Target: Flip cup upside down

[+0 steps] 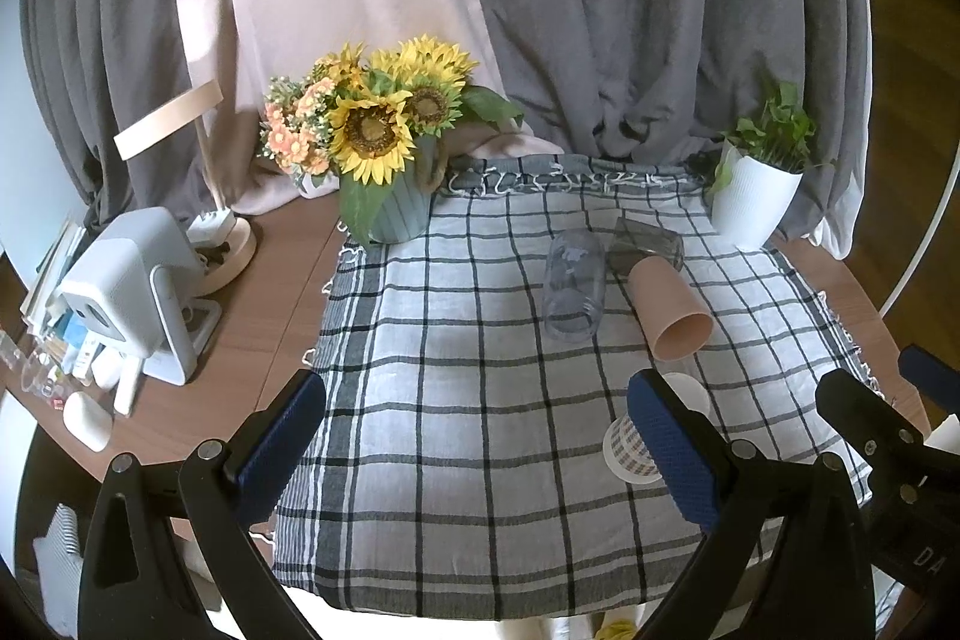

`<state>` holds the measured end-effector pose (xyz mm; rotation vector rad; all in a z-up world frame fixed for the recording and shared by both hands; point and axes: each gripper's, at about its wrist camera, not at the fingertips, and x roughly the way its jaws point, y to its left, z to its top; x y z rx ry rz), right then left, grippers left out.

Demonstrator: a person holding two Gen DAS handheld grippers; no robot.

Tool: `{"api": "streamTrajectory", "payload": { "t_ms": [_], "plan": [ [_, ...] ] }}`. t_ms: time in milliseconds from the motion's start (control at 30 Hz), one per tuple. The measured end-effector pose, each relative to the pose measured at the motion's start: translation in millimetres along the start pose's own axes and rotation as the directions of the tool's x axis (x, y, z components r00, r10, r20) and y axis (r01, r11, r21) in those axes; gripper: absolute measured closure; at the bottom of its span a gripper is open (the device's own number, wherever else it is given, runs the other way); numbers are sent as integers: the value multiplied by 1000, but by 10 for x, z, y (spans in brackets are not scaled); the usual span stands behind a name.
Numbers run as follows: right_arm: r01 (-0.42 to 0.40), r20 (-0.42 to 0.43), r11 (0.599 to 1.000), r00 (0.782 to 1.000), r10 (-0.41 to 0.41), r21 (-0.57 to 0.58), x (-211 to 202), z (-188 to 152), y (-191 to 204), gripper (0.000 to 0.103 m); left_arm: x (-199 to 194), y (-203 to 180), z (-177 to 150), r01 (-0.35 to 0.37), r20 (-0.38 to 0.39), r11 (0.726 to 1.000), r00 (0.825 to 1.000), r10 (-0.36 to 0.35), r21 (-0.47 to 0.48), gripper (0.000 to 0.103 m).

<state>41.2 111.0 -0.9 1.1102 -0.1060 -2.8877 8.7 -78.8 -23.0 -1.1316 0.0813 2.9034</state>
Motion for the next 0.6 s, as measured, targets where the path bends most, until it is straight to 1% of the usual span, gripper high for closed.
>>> {"api": "streamTrajectory", "payload": {
  "t_ms": [600],
  "plan": [
    [7,0,1000,1000,-7,17,19,-1,-47,12,11,-55,49,10,10,1000,1000,-11,12,0]
  ]
}}
